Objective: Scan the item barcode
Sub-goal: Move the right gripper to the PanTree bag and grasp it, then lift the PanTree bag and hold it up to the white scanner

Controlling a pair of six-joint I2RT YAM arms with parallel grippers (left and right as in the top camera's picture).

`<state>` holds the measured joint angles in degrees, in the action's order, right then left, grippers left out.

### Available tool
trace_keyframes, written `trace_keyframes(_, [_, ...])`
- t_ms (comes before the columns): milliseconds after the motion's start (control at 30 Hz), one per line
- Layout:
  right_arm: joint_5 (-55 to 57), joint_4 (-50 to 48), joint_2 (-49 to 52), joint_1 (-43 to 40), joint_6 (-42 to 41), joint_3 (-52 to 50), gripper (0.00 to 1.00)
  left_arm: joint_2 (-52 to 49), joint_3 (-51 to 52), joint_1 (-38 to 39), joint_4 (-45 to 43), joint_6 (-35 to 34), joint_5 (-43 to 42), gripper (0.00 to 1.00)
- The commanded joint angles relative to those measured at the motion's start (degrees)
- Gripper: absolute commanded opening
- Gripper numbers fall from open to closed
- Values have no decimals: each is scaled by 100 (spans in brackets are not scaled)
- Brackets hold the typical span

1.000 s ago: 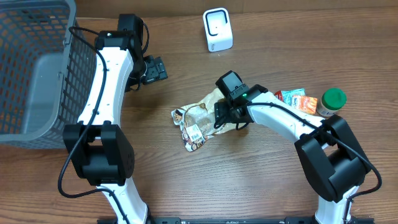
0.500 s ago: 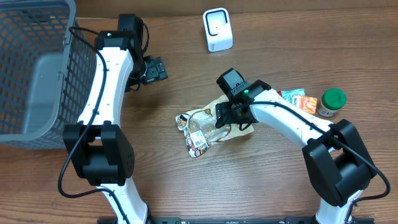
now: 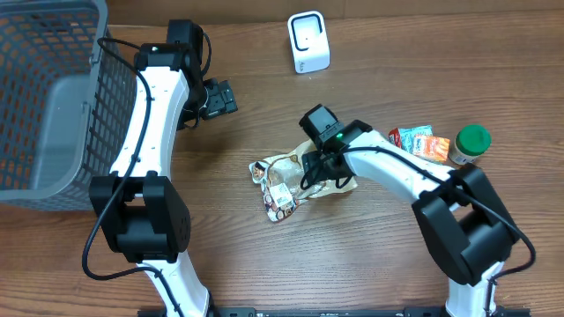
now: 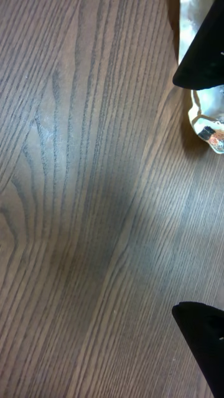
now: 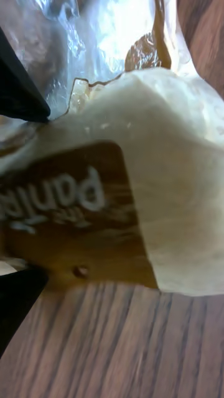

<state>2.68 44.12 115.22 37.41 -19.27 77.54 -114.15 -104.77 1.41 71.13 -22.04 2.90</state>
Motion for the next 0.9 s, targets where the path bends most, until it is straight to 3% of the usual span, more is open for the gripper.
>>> trace_keyframes(0, [382,24,271,81,133,-72,77,-7,-105,11,-4,87,68,100])
trace_keyframes(100, [372,90,302,127,131,-72,77,-7,-105,11,-4,87,68,100])
trace_keyframes(333, [323,459,310,149,109,-72,58,-7,-105,11,-4,87,68,100])
trace_keyframes(400, [212,461,310,149,109,-70,42,-7,-105,11,-4,87,68,100])
trace_keyframes(467, [166,472,297,146,109,-46,33,-7,-105,11,-4,87,68,100])
trace_keyframes(567, [170,629,205,94,109,142,9,-7,-105,11,-4,87,68,100])
trace_keyframes(600, [170,684,146,70,109,219,6,-7,-105,11,-4,87,68,100])
trace_keyframes(867, [175,754,-796,-129,195,680,4,-7,-105,11,-4,87,68,100])
